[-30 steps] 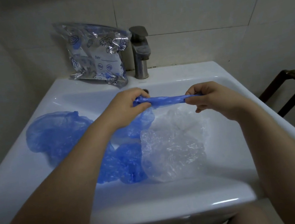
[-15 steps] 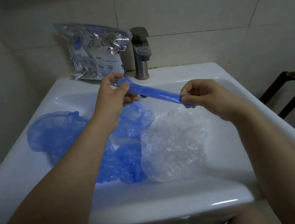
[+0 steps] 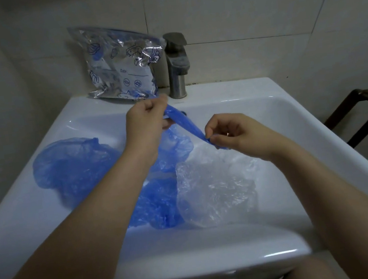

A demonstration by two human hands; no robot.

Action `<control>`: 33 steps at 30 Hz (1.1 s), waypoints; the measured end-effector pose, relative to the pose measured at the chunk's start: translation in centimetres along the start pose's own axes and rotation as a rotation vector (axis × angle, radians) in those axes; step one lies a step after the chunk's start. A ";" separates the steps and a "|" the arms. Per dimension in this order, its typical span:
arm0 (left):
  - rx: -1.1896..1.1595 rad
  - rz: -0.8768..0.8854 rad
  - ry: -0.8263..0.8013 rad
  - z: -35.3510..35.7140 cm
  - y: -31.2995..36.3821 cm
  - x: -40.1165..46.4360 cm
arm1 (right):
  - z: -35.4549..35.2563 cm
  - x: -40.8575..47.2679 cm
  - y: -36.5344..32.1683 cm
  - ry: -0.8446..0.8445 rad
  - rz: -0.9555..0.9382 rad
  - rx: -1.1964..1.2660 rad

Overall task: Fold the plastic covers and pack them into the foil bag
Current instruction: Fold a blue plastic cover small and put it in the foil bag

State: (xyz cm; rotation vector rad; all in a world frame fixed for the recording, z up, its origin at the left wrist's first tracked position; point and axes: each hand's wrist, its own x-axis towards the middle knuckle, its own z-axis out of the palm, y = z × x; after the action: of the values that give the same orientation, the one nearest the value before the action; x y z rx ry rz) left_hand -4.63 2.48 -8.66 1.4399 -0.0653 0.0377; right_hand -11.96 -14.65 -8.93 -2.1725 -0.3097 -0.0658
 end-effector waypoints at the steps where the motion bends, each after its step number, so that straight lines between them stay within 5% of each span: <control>1: 0.019 -0.008 -0.009 0.2 -0.2 -0.1 | 0.2 0.1 0.0 -0.003 -0.002 0.008; 10: -0.035 -0.053 -0.017 0.6 -0.7 -0.4 | 0.4 -0.1 -0.5 -0.026 0.043 0.076; 16: -0.024 -0.082 -0.027 0.2 -1.1 0.3 | 0.4 -0.2 -0.8 -0.192 0.065 0.115; 33: 0.154 0.011 -0.244 1.3 -0.6 -1.7 | 1.7 0.7 -0.4 0.162 0.160 0.258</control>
State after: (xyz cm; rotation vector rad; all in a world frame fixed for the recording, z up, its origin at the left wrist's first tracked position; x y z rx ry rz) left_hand -6.32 1.13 -9.18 1.5926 -0.2757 -0.1274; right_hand -11.49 -12.90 -9.47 -1.9151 -0.0474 -0.1049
